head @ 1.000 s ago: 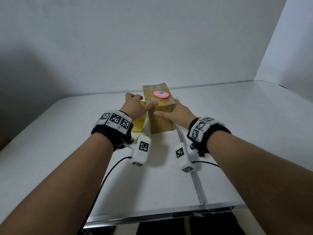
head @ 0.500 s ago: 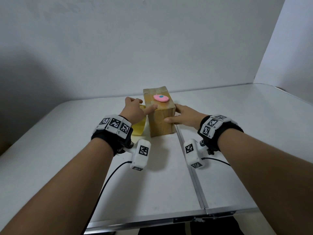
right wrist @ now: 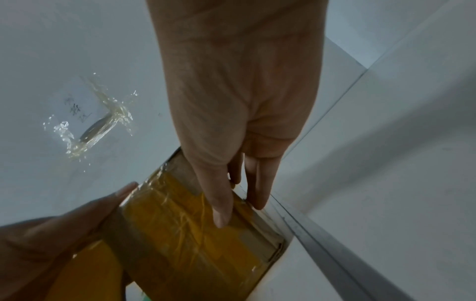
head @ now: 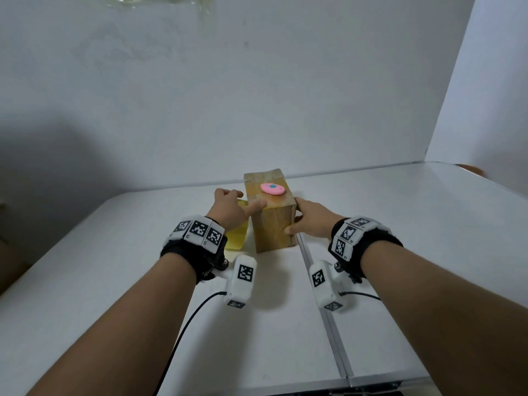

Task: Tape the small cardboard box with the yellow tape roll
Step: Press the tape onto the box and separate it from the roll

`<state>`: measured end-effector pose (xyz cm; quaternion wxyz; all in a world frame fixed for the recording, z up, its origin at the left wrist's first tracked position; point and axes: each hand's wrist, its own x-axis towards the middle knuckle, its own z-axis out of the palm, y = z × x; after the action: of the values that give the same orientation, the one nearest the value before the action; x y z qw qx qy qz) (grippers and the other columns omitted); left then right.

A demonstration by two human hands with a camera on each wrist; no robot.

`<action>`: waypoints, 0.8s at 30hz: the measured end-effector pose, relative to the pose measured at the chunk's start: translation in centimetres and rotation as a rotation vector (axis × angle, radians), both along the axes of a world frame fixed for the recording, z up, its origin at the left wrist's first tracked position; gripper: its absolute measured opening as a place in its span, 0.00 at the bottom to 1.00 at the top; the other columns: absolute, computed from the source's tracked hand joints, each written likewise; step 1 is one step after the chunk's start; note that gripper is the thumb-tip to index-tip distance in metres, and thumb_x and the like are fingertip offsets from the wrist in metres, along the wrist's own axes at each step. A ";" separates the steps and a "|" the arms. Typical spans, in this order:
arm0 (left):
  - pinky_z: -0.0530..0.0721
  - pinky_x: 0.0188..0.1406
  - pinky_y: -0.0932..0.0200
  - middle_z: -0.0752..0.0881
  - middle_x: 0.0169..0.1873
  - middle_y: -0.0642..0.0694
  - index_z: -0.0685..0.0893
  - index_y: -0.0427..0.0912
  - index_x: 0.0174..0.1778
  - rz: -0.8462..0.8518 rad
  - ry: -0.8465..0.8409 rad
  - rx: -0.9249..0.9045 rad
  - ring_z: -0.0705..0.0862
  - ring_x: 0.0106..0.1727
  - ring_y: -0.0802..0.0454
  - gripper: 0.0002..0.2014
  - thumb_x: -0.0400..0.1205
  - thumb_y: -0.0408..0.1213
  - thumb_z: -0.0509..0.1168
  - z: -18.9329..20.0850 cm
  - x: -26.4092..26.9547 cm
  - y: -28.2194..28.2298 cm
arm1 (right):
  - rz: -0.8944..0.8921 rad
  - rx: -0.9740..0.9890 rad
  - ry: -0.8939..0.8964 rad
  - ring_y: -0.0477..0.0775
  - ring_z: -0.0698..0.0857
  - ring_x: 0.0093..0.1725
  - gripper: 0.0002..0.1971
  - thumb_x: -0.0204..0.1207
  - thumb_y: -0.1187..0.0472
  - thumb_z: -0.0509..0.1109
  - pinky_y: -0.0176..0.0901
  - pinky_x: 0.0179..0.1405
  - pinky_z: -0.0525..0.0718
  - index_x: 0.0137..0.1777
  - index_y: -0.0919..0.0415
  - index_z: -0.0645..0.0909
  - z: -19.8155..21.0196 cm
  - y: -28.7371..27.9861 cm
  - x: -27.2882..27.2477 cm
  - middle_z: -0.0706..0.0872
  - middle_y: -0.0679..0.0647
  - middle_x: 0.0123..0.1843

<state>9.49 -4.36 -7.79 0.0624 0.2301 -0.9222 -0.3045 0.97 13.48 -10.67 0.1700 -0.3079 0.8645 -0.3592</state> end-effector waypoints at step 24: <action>0.86 0.44 0.60 0.90 0.50 0.41 0.87 0.45 0.60 -0.303 0.247 0.522 0.87 0.45 0.51 0.13 0.80 0.34 0.69 6.7 6.0 2.3 | -0.245 -0.271 -0.118 0.48 0.85 0.34 0.13 0.77 0.74 0.61 0.32 0.36 0.86 0.53 0.66 0.86 2.0 3.1 1.6 0.89 0.61 0.43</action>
<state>15.47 -2.09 -1.12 0.0667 0.0597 -0.8223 -0.5619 2.53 16.56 -8.71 0.1325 -0.1985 0.8277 -0.5079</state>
